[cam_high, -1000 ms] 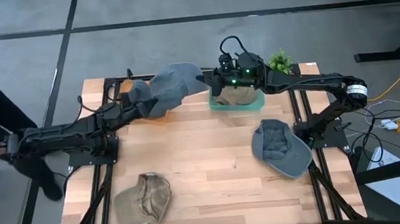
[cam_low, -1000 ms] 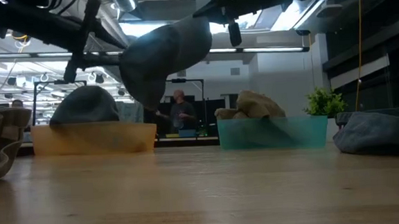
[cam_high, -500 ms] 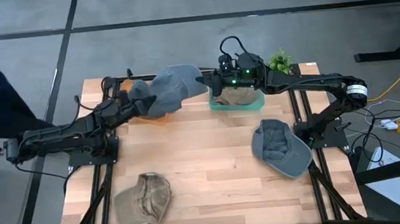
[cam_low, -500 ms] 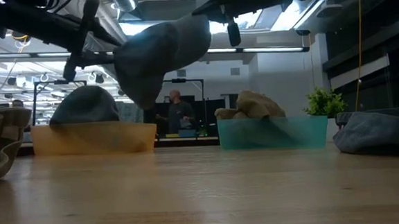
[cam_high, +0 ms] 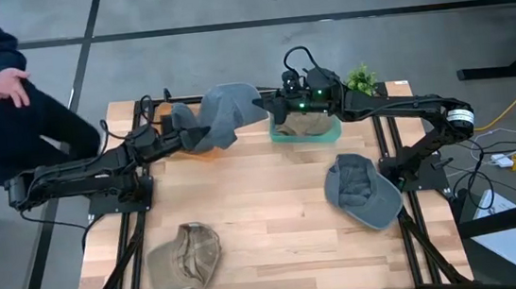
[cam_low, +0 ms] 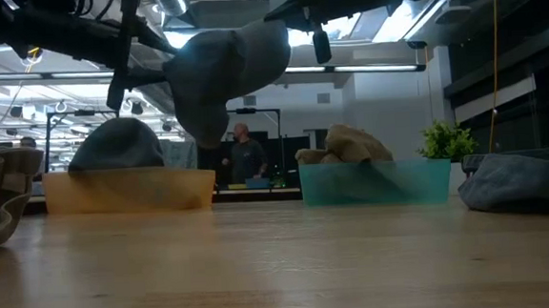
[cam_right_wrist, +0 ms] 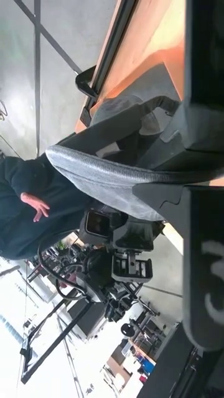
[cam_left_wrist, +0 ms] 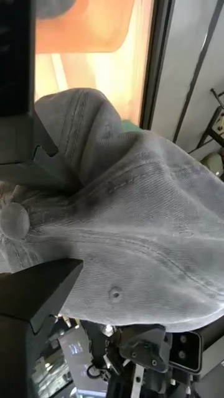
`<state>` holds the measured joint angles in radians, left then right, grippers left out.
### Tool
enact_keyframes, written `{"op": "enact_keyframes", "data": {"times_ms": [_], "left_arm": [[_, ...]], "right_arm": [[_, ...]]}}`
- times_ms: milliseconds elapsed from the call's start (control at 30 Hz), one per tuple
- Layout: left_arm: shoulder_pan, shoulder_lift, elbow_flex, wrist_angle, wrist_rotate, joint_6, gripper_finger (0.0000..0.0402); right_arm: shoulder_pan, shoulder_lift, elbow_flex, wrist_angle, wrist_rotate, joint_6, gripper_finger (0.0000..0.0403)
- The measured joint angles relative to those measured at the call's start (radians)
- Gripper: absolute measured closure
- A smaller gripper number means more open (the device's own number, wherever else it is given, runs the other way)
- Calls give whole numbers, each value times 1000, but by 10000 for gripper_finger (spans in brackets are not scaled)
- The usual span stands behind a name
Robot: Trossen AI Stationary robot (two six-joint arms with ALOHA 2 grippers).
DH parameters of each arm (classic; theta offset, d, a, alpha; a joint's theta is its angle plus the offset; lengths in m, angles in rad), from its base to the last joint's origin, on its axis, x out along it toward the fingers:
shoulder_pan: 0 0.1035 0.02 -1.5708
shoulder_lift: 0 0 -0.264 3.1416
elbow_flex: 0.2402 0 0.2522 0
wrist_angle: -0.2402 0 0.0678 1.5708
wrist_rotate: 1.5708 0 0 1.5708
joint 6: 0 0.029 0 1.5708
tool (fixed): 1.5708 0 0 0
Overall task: Pick & Place hat
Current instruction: Put the left gray cap into the orange bin
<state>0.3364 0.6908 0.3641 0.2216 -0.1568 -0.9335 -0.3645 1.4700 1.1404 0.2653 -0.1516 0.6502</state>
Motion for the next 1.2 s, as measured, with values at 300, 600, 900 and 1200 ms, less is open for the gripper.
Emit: {"op": "enact_keyframes", "data": {"times_ms": [300, 600, 900, 1200], "left_arm": [[1, 10, 0, 73, 20, 55, 330], [1, -24, 0, 162, 144, 172, 396], [1, -50, 0, 353, 250, 386, 397], [0, -52, 0, 440, 256, 370, 397]], "right_arm": [[0, 0, 0, -2, 1, -6, 391], [0, 0, 0, -52, -2, -21, 387], [0, 0, 0, -60, -68, 31, 362], [2, 0, 1, -106, -157, -69, 343]]}}
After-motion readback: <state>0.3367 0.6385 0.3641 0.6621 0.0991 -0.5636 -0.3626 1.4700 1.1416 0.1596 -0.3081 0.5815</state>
